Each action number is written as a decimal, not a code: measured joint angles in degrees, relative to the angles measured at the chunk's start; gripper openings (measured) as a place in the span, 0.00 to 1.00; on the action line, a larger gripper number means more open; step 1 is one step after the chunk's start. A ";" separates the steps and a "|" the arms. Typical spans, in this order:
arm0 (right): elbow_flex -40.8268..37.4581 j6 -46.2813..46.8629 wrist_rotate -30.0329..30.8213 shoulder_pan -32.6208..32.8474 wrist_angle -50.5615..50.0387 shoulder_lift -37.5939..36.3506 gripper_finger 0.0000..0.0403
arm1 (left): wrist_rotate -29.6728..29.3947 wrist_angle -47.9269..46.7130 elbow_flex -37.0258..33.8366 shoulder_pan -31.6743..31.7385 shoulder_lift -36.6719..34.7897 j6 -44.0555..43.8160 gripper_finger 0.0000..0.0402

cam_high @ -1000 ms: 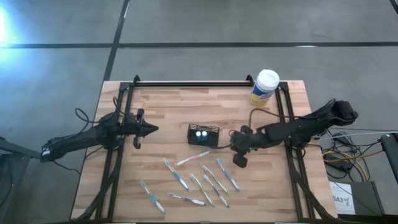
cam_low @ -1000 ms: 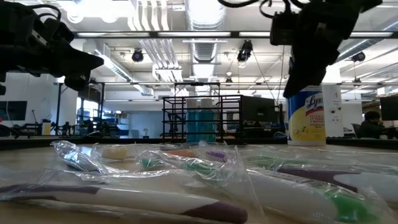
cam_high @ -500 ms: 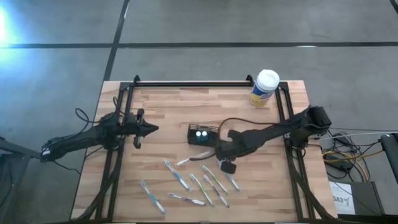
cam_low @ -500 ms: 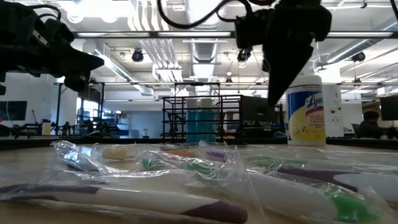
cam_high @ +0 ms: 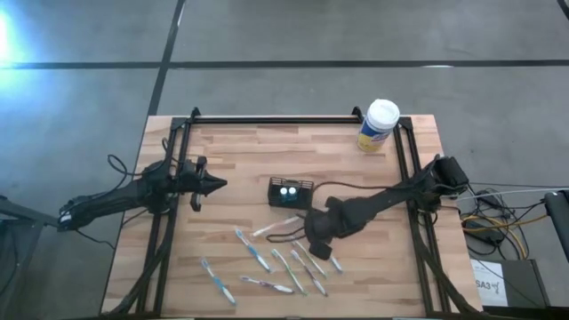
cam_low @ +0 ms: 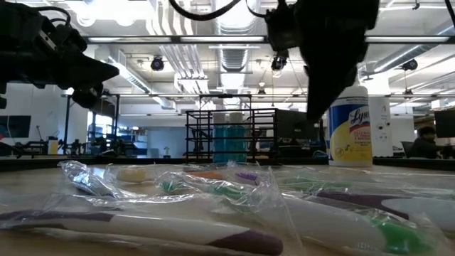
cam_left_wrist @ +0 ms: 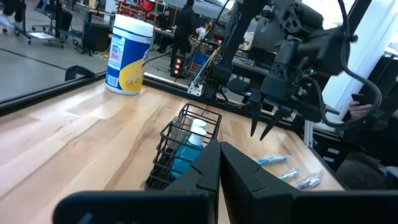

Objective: Pick & Place toothbrushing station
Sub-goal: Put the top right blue toothbrush into the black mesh organizer

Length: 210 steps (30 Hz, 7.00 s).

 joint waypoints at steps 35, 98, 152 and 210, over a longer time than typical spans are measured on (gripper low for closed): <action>-17.60 11.17 -9.48 -2.44 22.53 1.27 0.50 | 0.20 -0.07 0.00 0.00 0.96 -1.85 0.03; -49.82 -37.41 3.83 -2.72 71.27 -59.02 0.03 | 0.16 -0.04 0.00 -0.01 1.53 0.06 0.03; -37.94 -53.59 -6.94 -20.54 83.59 -35.90 0.03 | -1.38 0.61 0.00 -0.02 2.05 2.46 0.03; -54.19 -41.25 -0.47 -23.36 134.42 4.39 0.03 | -1.84 0.48 0.00 -0.02 2.25 4.05 0.03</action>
